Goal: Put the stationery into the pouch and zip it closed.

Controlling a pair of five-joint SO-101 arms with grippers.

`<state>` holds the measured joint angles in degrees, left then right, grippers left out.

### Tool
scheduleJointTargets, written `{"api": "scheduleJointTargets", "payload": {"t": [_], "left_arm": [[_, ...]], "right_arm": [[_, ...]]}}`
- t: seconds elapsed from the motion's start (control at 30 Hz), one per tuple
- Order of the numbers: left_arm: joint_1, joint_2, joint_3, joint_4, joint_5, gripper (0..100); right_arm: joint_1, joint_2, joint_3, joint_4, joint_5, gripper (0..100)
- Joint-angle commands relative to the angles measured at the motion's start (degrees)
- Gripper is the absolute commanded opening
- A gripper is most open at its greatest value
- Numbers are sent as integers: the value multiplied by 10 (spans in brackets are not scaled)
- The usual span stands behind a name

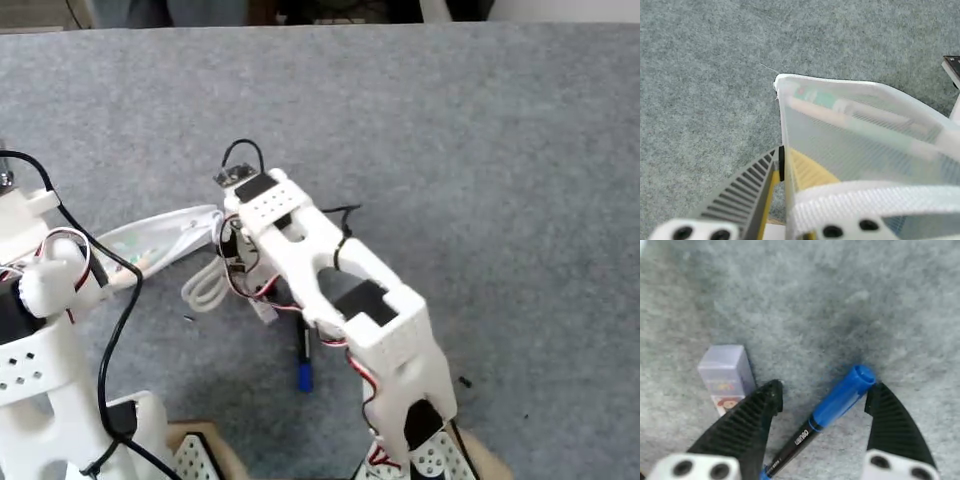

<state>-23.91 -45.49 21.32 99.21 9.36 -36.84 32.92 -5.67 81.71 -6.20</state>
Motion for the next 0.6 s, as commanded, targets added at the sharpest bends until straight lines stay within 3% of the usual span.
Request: {"api": "scheduleJointTargets", "payload": {"t": [0.0,0.23,0.57], "left_arm": [[-3,5,6,-14,4,29],[-3,5,6,-14,4,29],[-26,12,13,-26,4,29]], "right_arm": [[-31,-38,-20,3,-1,276],[-33,-109,-18,25,-1,276],[-93,-143,-12,14,-1,276]]}}
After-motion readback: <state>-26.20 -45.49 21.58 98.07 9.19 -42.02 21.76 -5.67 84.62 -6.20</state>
